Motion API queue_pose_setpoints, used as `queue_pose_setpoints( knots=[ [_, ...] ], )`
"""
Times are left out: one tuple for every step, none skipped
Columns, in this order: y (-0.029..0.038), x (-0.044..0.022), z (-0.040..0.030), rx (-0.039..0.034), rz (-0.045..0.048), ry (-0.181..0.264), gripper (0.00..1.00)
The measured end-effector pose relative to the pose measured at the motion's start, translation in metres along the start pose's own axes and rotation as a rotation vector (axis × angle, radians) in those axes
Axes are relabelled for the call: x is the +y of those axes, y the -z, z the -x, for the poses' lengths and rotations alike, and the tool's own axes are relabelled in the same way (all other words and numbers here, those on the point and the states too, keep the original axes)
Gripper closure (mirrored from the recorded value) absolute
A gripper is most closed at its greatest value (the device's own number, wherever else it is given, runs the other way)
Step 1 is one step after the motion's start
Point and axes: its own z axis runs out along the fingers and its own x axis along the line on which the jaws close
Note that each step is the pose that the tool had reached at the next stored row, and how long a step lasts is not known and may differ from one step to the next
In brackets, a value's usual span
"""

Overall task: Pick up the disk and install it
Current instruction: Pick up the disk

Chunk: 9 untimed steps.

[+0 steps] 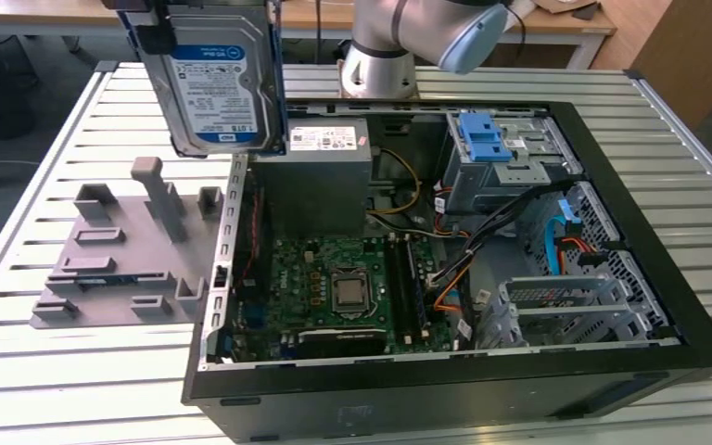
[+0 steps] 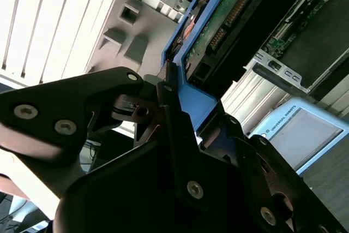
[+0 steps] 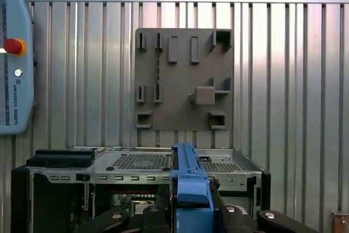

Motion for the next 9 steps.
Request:
queue_pose_setpoints(
  knots=[
    [-0.0001, -0.0018, -0.0018, 0.0000, 0.0000, 0.000, 0.64],
    [-0.0001, -0.0036, -0.0034, 0.0001, 0.0000, 0.000, 0.64],
    [-0.0001, -0.0055, -0.0050, 0.0000, 0.0000, 0.000, 0.64],
    [-0.0002, -0.0072, -0.0066, 0.0000, 0.0000, 0.000, 0.64],
    [-0.0002, -0.0090, -0.0081, 0.0000, 0.0000, 0.000, 0.64],
    [-0.0003, -0.0108, -0.0095, 0.0000, 0.0000, 0.000, 0.64],
    [-0.0004, -0.0127, -0.0107, 0.0000, -0.0001, 0.000, 0.64],
    [-0.0004, -0.0149, -0.0119, 0.0000, 0.0000, 0.000, 0.64],
    [-0.0004, -0.0170, -0.0130, 0.0000, 0.0001, 0.000, 0.64]
  ],
)
